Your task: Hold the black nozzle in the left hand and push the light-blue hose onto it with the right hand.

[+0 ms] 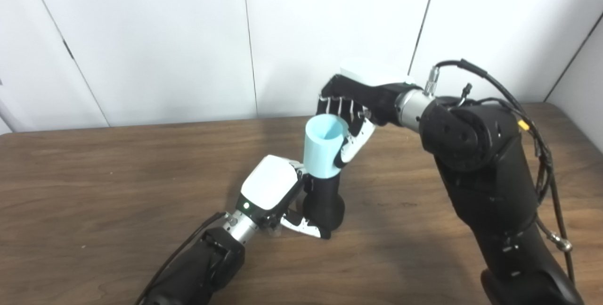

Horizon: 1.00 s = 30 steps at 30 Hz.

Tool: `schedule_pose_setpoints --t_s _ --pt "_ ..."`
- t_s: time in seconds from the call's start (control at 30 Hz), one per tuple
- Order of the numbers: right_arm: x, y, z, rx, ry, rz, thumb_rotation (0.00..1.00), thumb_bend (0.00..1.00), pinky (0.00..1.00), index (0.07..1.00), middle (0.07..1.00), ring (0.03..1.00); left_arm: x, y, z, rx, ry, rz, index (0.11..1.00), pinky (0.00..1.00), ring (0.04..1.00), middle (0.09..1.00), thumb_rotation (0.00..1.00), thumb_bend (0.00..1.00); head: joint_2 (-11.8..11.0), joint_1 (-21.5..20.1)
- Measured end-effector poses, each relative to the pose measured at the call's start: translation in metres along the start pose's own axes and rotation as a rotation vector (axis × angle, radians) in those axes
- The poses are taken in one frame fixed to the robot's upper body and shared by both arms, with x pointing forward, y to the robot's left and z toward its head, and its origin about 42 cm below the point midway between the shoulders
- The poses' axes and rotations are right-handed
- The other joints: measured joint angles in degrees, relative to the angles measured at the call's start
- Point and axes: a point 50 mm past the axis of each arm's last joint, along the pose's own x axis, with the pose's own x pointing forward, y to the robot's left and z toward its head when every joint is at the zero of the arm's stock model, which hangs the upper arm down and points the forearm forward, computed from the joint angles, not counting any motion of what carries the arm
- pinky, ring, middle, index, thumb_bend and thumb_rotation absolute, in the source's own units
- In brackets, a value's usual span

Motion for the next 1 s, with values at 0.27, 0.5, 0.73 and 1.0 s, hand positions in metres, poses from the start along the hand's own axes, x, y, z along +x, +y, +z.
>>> schedule_pose_setpoints --t_s 0.27,0.5,0.73,1.0 --pt "-0.002 -0.003 -0.006 -0.004 0.024 -0.012 0.0 0.52 0.33 0.466 0.506 0.447 0.0 0.0 0.0 -0.001 -0.001 0.0 0.529 0.34 0.377 0.424 0.0 0.51 0.1 -0.2" --pt "-0.004 -0.006 -0.01 0.005 0.041 -0.027 0.0 0.52 0.29 0.497 0.488 0.414 0.0 0.0 0.0 -0.001 -0.001 0.0 0.528 0.34 0.381 0.425 0.0 0.52 0.3 -0.3" --pt "-0.004 -0.007 -0.012 0.006 0.045 -0.029 0.0 0.52 0.31 0.482 0.491 0.436 0.0 0.0 0.0 -0.002 -0.001 0.0 0.529 0.34 0.372 0.423 0.0 0.51 0.4 -0.2" --pt "-0.004 -0.007 -0.011 0.001 0.046 -0.028 0.0 0.52 0.32 0.488 0.486 0.431 0.0 0.0 0.001 -0.002 -0.002 -0.001 0.529 0.32 0.356 0.416 0.0 0.51 0.7 -0.2"
